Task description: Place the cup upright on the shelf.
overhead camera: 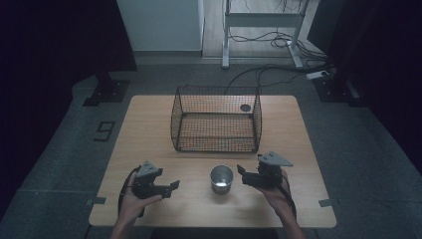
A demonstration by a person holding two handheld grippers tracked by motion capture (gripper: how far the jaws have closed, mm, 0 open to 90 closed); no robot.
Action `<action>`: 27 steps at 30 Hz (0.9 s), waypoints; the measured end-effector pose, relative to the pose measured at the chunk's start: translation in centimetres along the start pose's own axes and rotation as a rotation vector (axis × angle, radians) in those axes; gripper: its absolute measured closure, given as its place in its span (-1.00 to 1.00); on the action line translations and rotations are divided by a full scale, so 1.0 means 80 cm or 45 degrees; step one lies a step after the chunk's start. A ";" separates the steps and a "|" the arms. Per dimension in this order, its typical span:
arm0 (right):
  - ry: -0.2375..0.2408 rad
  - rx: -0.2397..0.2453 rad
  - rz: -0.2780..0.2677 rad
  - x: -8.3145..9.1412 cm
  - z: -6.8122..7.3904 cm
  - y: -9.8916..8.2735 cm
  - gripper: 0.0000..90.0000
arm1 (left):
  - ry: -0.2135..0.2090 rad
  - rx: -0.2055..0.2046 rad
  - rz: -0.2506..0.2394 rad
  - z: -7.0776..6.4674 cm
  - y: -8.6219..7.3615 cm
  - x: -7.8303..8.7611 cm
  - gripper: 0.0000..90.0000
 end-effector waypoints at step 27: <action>0.173 0.057 0.110 -0.048 0.061 -0.007 -0.77 | -0.012 -0.009 0.000 -0.004 0.001 -0.001 -0.65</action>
Point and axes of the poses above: each handheld gripper's, and its own axes: x roughly backward along the jaws, y roughly out of its top, z roughly to its left, the point moved 1 cm from there along -x, roughly forward along the jaws, and after that the axes turned 9 degrees about -x, right-handed, at the moved point
